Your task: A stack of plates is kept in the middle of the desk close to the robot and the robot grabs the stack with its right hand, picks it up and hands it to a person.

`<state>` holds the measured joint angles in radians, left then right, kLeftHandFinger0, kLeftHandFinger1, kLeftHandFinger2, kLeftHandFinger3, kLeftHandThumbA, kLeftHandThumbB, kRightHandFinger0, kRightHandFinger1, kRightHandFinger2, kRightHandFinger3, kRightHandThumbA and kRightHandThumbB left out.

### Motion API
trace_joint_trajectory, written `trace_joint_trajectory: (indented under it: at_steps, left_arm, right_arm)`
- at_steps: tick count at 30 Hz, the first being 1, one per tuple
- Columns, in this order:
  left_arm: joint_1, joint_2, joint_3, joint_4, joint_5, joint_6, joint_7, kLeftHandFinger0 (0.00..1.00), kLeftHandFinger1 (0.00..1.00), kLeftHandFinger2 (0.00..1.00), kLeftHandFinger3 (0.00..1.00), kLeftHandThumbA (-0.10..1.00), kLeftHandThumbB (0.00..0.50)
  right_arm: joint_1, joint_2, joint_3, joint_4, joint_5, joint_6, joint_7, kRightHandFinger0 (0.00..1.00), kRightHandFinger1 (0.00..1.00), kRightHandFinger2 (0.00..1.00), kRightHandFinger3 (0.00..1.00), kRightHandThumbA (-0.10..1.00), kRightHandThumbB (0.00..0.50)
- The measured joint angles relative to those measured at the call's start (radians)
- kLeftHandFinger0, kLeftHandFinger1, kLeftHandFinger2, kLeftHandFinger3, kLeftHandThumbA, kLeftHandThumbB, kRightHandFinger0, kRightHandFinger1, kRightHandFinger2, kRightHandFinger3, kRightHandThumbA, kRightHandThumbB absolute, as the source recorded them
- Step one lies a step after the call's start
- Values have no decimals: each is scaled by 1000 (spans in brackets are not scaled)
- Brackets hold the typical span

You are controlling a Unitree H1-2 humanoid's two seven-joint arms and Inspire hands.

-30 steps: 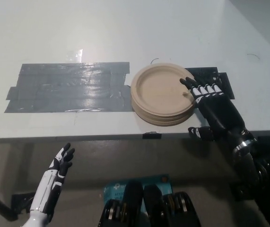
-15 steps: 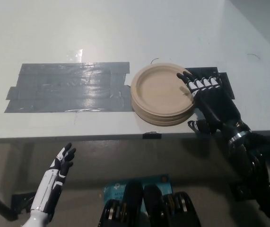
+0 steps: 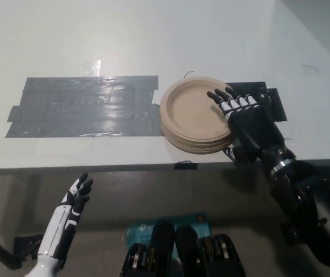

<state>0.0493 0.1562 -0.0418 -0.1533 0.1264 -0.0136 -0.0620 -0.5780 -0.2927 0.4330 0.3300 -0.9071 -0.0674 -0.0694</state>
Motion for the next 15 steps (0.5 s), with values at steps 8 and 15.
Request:
trace_joint_trajectory:
  at_steps: [8, 15]
  left_arm:
    - [0, 0, 1, 0, 0, 0, 0, 1000, 1000, 1000, 1000, 1000, 0]
    - [-4, 0, 1, 0, 0, -3, 0, 1000, 1000, 1000, 1000, 1000, 16]
  right_arm:
    - [-3, 0, 28, 21, -16, -6, -15, 1000, 1000, 1000, 1000, 978, 397]
    - [-32, 6, 69, 111, -32, -26, -38, 1000, 1000, 1000, 1000, 750, 416]
